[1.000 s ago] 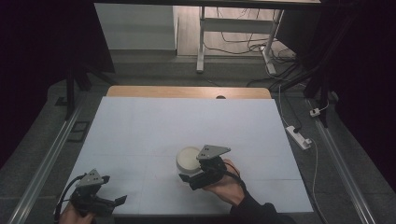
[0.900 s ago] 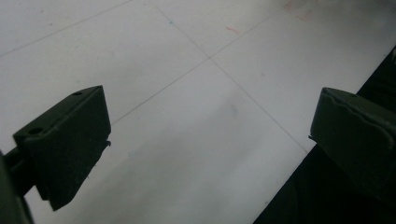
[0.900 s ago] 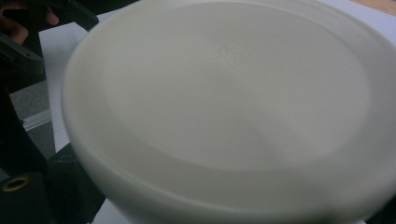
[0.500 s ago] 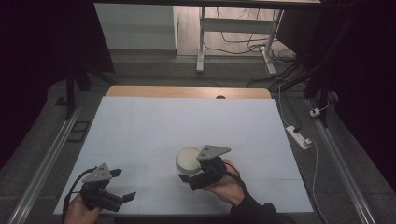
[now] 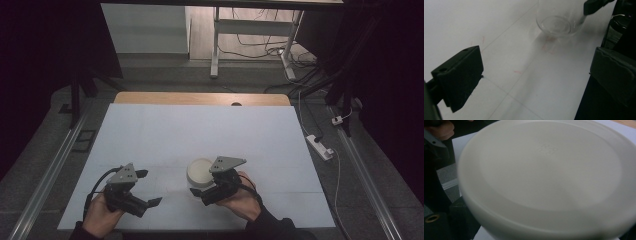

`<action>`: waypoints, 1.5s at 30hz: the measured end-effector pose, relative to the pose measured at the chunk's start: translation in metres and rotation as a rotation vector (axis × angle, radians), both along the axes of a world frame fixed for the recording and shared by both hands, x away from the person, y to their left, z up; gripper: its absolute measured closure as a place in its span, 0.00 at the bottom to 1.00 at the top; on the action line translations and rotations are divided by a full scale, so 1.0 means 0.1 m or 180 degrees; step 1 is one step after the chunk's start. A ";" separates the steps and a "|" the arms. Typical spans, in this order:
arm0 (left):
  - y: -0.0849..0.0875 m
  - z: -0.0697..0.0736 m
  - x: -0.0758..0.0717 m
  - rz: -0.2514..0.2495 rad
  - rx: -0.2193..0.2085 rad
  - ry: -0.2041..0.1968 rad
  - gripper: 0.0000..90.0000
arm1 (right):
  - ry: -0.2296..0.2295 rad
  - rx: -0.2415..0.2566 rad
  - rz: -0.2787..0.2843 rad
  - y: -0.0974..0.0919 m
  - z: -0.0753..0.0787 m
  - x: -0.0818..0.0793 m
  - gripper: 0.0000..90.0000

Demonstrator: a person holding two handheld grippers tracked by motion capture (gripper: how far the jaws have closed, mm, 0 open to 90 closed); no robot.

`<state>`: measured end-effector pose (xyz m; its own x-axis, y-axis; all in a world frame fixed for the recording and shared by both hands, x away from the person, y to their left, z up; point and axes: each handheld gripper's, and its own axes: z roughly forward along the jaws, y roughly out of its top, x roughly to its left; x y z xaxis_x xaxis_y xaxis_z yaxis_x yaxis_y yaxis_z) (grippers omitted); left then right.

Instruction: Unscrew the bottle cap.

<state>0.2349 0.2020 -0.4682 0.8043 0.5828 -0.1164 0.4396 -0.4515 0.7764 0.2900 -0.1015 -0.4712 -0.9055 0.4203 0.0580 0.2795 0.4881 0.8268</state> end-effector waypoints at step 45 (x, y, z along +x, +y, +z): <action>-0.95 0.40 0.55 -0.1346 0.0077 -0.0345 0.09 | -0.0027 0.0038 0.0200 0.05 0.03 -0.10 0.07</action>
